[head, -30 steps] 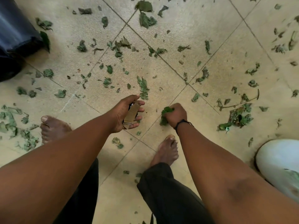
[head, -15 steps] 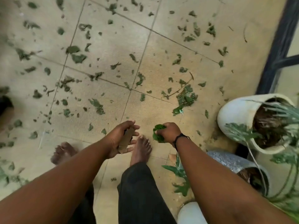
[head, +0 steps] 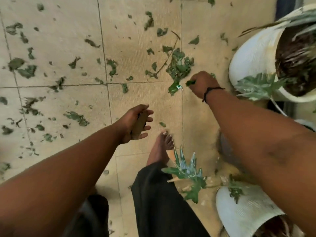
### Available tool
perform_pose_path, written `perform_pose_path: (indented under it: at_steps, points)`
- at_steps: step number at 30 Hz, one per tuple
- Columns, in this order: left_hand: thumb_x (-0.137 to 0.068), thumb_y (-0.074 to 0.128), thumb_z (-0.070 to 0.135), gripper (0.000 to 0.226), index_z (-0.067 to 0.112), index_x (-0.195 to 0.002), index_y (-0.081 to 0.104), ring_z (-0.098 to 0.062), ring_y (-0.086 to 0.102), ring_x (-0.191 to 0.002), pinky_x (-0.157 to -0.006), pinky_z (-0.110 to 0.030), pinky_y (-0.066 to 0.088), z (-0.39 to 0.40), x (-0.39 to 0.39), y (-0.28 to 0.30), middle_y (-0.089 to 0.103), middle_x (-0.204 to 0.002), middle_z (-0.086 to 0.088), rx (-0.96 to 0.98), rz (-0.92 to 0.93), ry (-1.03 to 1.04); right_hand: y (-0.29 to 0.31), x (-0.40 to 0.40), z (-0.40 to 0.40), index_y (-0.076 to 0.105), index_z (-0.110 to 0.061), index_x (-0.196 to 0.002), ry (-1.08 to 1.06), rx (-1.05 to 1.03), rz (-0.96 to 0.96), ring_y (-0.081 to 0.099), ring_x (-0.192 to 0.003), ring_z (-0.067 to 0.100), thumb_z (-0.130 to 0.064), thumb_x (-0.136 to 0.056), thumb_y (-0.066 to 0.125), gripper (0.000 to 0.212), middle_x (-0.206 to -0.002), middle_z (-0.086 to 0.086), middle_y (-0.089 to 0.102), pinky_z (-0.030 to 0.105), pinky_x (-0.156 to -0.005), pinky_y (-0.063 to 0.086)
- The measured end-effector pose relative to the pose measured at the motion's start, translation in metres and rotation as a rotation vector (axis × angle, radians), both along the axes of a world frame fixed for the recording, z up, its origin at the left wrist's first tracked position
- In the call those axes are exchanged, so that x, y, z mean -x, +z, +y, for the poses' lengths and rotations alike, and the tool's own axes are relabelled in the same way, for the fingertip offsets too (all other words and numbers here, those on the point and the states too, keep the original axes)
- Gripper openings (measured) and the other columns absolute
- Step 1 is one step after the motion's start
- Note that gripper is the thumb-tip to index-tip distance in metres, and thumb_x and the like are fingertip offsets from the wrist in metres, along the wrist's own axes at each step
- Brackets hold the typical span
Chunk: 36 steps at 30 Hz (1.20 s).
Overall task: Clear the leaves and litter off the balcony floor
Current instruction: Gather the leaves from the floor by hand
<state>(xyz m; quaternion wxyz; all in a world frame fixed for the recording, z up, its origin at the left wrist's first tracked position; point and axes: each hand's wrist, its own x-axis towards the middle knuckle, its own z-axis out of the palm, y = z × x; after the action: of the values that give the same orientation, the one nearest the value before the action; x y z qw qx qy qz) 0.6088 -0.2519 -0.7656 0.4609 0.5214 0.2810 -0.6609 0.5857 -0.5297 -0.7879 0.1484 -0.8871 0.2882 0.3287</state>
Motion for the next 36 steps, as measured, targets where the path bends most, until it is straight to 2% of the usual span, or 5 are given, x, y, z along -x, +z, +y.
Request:
perform_pose_path:
  at_steps: [12, 20, 25, 30, 36]
  points:
    - [-0.093, 0.052, 0.055, 0.034, 0.027, -0.101, 0.069, -0.015, 0.061, -0.083, -0.080, -0.035, 0.048, 0.000, -0.011, -0.047, 0.066, -0.098, 0.005, -0.072, 0.028, 0.055, -0.052, -0.052, -0.008, 0.059, -0.010, -0.131, 0.164, -0.066, 0.005, 0.050, -0.122, 0.031, -0.020, -0.098, 0.053, 0.035, -0.136, 0.015, 0.054, 0.032, -0.095, 0.042]
    - [-0.093, 0.051, 0.053, 0.033, 0.026, -0.101, 0.068, -0.013, 0.061, -0.075, -0.074, -0.032, 0.049, -0.016, -0.009, -0.043, 0.067, -0.095, 0.005, -0.044, 0.026, 0.070, -0.030, -0.021, -0.009, 0.066, -0.013, -0.116, -0.419, -0.058, -0.378, 0.058, -0.090, 0.015, -0.017, -0.093, 0.056, 0.026, -0.102, -0.002, 0.062, 0.016, -0.066, 0.038]
    - [-0.093, 0.052, 0.054, 0.032, 0.027, -0.098, 0.069, -0.013, 0.062, -0.074, -0.073, -0.031, 0.049, -0.024, -0.011, -0.038, 0.067, -0.092, 0.006, -0.019, 0.036, 0.045, -0.031, 0.019, 0.013, 0.051, -0.019, -0.120, -0.817, -0.277, -0.388, 0.053, -0.082, 0.001, -0.010, -0.089, 0.067, 0.036, -0.111, -0.006, 0.053, 0.004, -0.055, 0.043]
    - [-0.092, 0.052, 0.055, 0.033, 0.027, -0.099, 0.068, -0.014, 0.061, -0.079, -0.075, -0.032, 0.049, -0.019, -0.017, -0.041, 0.067, -0.093, 0.006, -0.012, 0.022, 0.014, -0.059, 0.025, 0.044, 0.068, -0.016, -0.100, -0.697, -0.317, -0.262, 0.062, -0.094, 0.020, -0.016, -0.083, 0.075, 0.018, -0.104, 0.004, 0.064, 0.027, -0.084, 0.051]
    - [-0.094, 0.050, 0.053, 0.033, 0.025, -0.101, 0.067, -0.016, 0.060, -0.082, -0.076, -0.033, 0.049, -0.002, -0.024, -0.051, 0.066, -0.094, 0.004, -0.013, 0.003, 0.031, -0.080, 0.000, 0.061, 0.061, -0.008, -0.111, -0.302, -0.088, -0.196, 0.053, -0.096, 0.026, -0.009, -0.093, 0.057, 0.019, -0.126, 0.011, 0.046, 0.023, -0.073, 0.036]
